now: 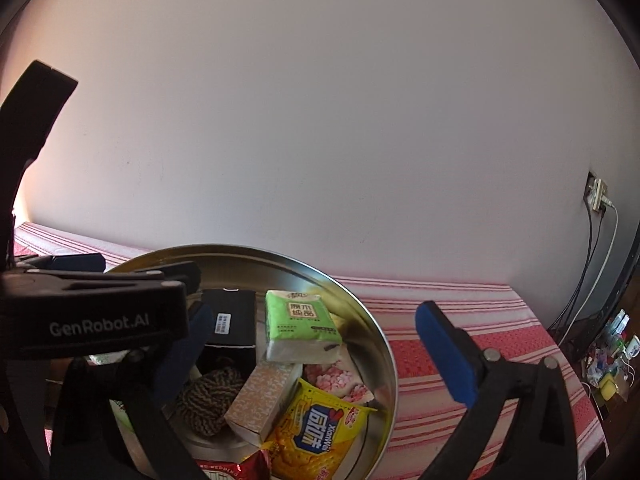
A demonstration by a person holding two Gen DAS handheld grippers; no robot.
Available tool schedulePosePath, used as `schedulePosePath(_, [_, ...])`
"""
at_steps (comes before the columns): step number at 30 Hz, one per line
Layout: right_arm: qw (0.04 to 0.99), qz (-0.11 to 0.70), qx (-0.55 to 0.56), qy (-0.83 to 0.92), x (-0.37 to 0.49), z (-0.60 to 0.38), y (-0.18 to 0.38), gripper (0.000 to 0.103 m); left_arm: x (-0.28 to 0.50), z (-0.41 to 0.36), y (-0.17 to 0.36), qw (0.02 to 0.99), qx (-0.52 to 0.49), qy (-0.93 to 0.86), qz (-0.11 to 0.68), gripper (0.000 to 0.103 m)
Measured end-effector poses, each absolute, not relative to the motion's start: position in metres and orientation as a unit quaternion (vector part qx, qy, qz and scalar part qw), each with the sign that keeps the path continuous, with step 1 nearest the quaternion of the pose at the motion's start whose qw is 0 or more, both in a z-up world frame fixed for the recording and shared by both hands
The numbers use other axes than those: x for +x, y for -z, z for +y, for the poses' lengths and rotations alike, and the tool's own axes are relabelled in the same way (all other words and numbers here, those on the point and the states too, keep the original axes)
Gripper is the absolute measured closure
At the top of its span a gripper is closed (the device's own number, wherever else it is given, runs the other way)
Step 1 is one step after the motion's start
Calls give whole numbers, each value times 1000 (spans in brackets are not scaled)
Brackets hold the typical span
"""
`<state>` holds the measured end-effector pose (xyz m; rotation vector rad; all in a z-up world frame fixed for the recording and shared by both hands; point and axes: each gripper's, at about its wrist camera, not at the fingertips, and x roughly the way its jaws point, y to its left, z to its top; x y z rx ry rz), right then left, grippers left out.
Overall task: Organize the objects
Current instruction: 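Withdraw both open tools up and away from the tin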
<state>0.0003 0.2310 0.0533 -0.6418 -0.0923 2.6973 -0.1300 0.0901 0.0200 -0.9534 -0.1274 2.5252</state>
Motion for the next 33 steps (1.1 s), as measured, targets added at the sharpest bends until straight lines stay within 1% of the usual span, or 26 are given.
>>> schedulePosePath(5, [180, 27, -210, -961, 3, 255, -49, 0, -126, 84, -23, 241, -334, -908, -78, 1])
schedulePosePath(8, [186, 48, -200, -961, 12, 260, -46, 0, -124, 79, -22, 243, -328, -908, -91, 1])
schedulePosePath(12, [183, 65, -198, -961, 15, 265, -46, 0, -118, 77, -26, 233, -327, -913, -68, 1])
schedulePosePath(18, [176, 68, -198, -962, 17, 265, -47, 0, -105, 68, -29, 146, -301, -942, -16, 1])
schedulePosePath(22, [176, 80, -201, -960, 19, 267, -46, 0, -100, 52, -24, 135, -296, -945, -44, 1])
schedulePosePath(28, [189, 72, -191, -961, 25, 263, -44, 0, -88, 32, -13, 82, -272, -958, -42, 1])
schedulePosePath(33, [173, 70, -165, -968, 34, 254, -43, 0, -81, 25, 1, 77, -263, -960, -56, 1])
